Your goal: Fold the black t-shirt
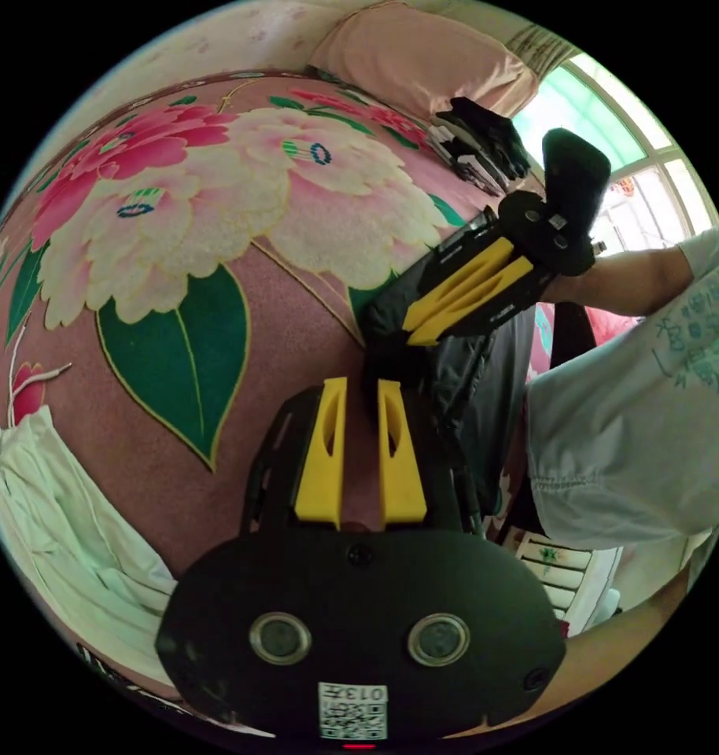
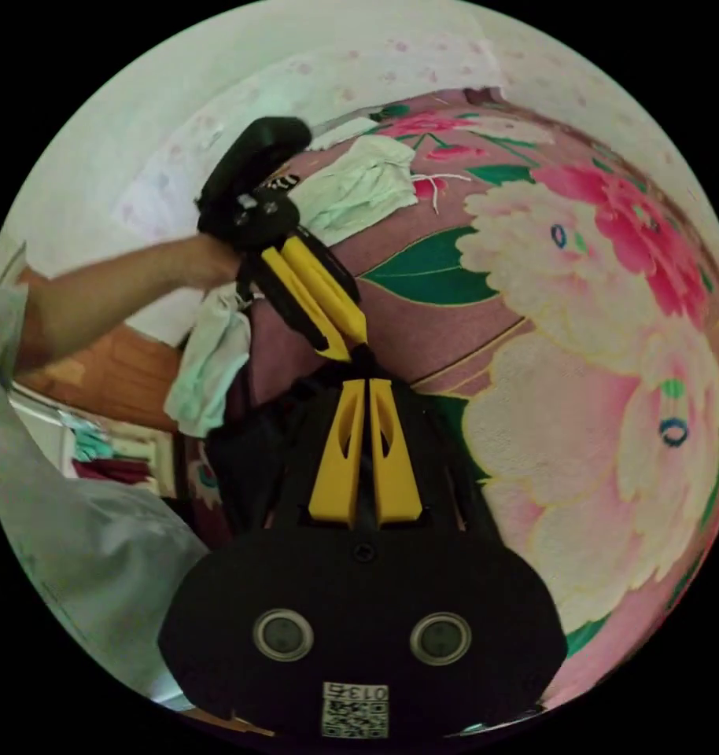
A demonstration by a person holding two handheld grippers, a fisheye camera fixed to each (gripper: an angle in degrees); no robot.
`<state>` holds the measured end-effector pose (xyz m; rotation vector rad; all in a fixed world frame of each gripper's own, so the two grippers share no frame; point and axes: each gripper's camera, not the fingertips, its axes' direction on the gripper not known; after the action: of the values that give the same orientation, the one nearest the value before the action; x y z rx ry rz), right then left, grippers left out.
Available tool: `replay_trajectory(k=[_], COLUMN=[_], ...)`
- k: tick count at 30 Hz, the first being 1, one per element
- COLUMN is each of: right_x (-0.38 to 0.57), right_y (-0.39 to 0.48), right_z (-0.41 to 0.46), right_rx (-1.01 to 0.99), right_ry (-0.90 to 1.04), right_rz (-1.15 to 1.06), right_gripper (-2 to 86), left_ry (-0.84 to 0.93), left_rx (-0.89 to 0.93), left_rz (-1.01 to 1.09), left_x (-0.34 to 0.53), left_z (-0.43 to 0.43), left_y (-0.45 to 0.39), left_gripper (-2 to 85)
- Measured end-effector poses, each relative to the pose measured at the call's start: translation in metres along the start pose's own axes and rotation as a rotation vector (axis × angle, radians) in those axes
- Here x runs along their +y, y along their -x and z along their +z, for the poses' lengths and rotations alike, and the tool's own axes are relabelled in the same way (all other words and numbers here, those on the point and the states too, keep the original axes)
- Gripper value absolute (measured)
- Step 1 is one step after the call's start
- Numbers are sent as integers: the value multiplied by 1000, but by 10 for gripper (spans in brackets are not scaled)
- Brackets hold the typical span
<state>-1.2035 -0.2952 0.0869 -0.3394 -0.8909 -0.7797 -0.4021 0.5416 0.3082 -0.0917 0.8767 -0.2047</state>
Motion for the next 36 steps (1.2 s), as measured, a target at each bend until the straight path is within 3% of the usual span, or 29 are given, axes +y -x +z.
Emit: replay_trajectory(k=[7, 9, 13, 17, 19, 24, 26, 28, 31, 36], right_x=[25, 29, 42, 39, 31, -3, -15, -19, -13, 8], right_y=[92, 113, 153, 180, 187, 183, 158, 134, 106, 110], right_z=[-21, -20, -9, -7, -8, -29, -47, -55, -65, -61], right_rx=[401, 499, 786, 880, 851, 544, 415, 341, 327, 264], right_ry=[29, 44, 73, 24, -17, -111, -157, -145, -129, -90], right_rz=[-317, -378, -489, -493, -483, -353, -191, -86, -7, -125], right_gripper=[9, 8, 7, 7, 7, 15, 28, 36, 34, 32], left_ry=[103, 132, 18, 13, 6, -25, -166, -219, -258, -150], left_rx=[8, -105, -431, -593, -567, -289, -120, -137, -157, -174], left_rz=[193, 222, 229, 203, 87, -366, -544, -636, -657, -572], left_x=[-18, -17, -2, 21, 33, 79, 104, 120, 138, 152], left_z=[17, 20, 11, 20, 22, 27, 21, 16, 8, 27], left_y=[-45, -60, -100, -122, -111, -45, -21, -14, -22, -71], left_gripper=[58, 23, 5, 4, 7, 33, 48, 56, 64, 81])
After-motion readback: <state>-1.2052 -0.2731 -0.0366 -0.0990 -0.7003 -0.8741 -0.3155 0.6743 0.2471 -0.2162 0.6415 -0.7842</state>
